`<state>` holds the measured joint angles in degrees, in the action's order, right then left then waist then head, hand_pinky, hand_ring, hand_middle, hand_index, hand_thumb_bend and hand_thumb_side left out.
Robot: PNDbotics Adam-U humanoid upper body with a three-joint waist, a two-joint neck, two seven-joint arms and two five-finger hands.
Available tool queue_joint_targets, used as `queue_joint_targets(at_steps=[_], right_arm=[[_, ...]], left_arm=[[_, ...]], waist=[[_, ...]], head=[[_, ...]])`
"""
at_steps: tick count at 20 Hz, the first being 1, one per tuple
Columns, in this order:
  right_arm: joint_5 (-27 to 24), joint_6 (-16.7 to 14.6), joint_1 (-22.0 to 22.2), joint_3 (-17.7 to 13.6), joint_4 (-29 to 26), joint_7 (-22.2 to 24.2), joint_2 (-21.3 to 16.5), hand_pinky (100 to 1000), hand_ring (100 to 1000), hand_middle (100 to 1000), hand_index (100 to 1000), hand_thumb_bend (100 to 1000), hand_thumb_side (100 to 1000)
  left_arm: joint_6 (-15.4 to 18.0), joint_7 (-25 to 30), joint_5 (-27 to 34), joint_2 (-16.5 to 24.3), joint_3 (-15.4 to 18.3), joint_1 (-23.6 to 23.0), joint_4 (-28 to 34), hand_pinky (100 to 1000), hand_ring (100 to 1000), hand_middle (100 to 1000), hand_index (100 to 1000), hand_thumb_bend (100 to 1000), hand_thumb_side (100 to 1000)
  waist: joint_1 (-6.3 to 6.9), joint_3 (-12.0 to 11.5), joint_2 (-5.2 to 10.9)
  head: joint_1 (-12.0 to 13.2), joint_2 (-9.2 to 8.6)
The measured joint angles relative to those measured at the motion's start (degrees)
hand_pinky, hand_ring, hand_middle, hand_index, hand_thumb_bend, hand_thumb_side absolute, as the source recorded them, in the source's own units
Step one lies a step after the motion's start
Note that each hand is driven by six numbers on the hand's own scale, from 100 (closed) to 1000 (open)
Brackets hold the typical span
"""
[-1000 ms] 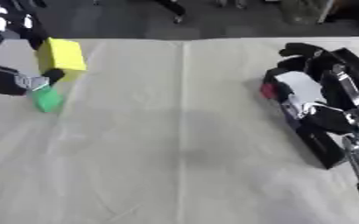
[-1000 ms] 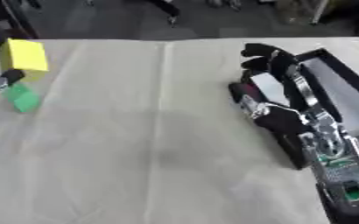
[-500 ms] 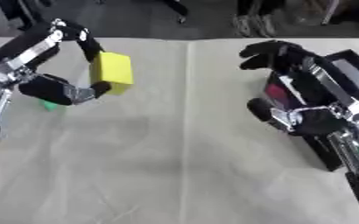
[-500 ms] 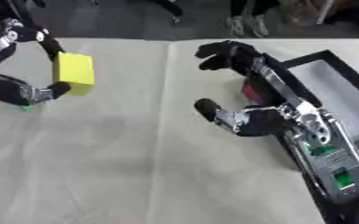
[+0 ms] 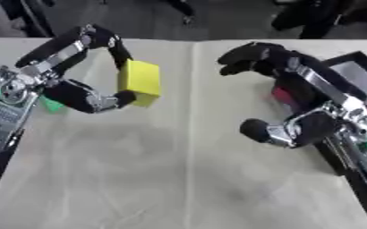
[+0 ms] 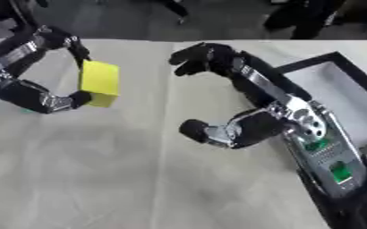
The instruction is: Pick up the objects with one hand, pass them to the other hand, and then place them into the box on the other side of the table.
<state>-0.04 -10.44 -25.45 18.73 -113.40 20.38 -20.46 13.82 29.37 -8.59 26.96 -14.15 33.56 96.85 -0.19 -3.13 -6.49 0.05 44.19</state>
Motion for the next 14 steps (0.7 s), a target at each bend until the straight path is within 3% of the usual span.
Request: queue_joint_targets(at_steps=[14], right_arm=[[-1.7,-0.2,-2.1,2.1,0.0,1.4,1.5,810,764,781,851,455,448]], left_arm=[[-0.1,1.9,4.8,-2.2,-4.9,2.5,0.8,792,554,491,561,398,313]], waist=[[-0.07,0.1,-0.02]], head=[[0.0,0.0]])
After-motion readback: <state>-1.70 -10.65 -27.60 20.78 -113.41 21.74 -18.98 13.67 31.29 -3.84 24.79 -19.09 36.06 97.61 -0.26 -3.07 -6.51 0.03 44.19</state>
